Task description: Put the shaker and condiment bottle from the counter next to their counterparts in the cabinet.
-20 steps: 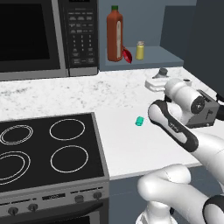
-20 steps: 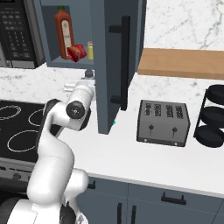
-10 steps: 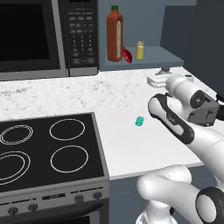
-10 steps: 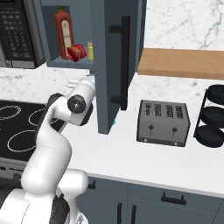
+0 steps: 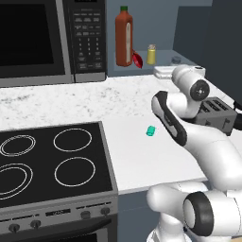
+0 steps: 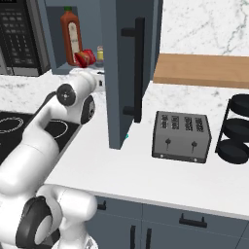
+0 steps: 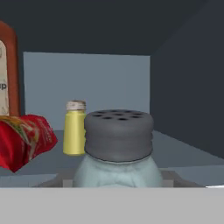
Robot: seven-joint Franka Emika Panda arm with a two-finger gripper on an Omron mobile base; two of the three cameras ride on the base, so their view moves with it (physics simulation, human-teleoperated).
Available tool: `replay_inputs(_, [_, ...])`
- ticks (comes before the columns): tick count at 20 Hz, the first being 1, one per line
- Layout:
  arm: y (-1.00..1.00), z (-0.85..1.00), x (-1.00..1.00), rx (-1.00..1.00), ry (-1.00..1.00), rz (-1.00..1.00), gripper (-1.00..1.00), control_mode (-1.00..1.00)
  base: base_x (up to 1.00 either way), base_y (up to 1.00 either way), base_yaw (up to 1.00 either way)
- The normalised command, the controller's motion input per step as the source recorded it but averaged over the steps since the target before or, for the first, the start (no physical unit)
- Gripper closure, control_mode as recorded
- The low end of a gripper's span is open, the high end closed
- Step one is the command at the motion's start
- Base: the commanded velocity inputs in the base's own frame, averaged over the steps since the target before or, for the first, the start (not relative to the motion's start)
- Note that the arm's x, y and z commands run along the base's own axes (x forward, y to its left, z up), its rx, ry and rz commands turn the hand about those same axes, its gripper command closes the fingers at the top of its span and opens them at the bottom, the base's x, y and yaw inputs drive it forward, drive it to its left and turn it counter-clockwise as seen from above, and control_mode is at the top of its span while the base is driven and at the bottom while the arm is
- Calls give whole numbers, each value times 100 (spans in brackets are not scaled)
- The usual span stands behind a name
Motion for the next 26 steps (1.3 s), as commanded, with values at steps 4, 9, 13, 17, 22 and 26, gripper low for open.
replay_inputs(4, [0,0,1,1,0,0,100,-100,0,0,0])
replay_inputs(9, [-5,6,28,9,0,0,100,-100,0,0,0])
replay_inputs(13, [-8,0,47,7,0,0,100,-100,0,0,0])
replay_inputs(17, [0,0,41,5,0,7,100,-100,0,0,0])
replay_inputs(22, [0,3,23,0,0,7,100,-100,0,0,0])
replay_inputs(26, [0,0,39,0,0,4,100,-100,0,0,0])
